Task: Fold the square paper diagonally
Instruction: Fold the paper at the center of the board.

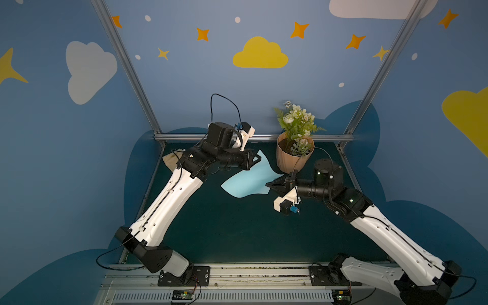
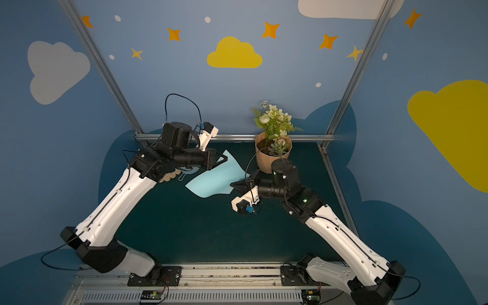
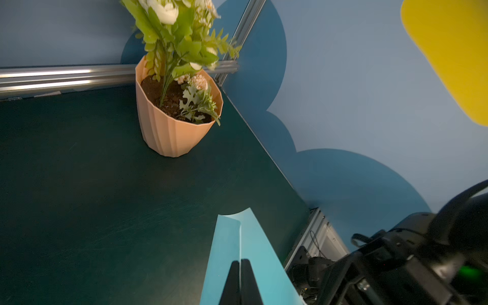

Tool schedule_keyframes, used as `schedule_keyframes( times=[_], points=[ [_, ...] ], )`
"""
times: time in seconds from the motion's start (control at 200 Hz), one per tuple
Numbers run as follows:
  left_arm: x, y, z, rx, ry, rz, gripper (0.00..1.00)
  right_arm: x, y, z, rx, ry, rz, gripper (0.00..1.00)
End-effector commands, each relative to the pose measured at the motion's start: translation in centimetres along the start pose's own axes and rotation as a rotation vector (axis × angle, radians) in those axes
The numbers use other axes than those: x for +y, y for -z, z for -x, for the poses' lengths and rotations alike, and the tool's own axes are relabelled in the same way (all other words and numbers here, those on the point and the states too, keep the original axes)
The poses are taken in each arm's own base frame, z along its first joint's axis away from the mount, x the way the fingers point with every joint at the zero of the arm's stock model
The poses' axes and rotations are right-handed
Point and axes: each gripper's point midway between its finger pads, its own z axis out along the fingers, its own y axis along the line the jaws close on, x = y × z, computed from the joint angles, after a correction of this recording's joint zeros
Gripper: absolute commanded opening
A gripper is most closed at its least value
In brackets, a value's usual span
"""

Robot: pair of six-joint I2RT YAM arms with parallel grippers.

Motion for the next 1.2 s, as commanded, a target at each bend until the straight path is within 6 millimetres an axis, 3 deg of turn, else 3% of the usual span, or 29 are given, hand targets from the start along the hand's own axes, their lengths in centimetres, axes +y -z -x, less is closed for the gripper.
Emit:
schedule_keyframes(
  times=[0.0, 0.225, 0.39, 0.571, 0.676, 0.836, 1.196],
  points=[
    [-1.5, 0.5, 1.0, -0.106, -0.143, -0.082, 0.03, 4.0, -0.3, -1.0, 0.06, -0.292, 0.212, 0.0],
    [2.0, -4.6, -3.5, -0.054, -0.11, -0.121, 0.03, 6.7, -2.2, -3.2, 0.092, -0.69, 0.397, 0.0],
    [5.2, -7.2, -6.6, -0.057, -0.044, -0.153, 0.03, 8.2, -3.1, -6.3, 0.072, -0.995, 0.455, 0.0],
    [7.3, -9.6, -9.2, 0.004, 0.004, -0.208, 0.03, 10.3, -4.5, -9.0, 0.074, -1.253, 0.536, 0.0],
    [8.5, -11.1, -10.3, 0.03, 0.037, -0.239, 0.03, 11.3, -5.1, -9.9, 0.019, -1.348, 0.592, 0.0],
    [10.0, -13.2, -11.9, 0.048, 0.083, -0.288, 0.03, 13.6, -6.8, -12.5, 0.074, -1.528, 0.659, 0.0],
    [13.0, -16.3, -14.7, 0.099, 0.142, -0.327, 0.03, 15.9, -7.7, -15.4, 0.147, -1.648, 0.683, 0.0]
  ],
)
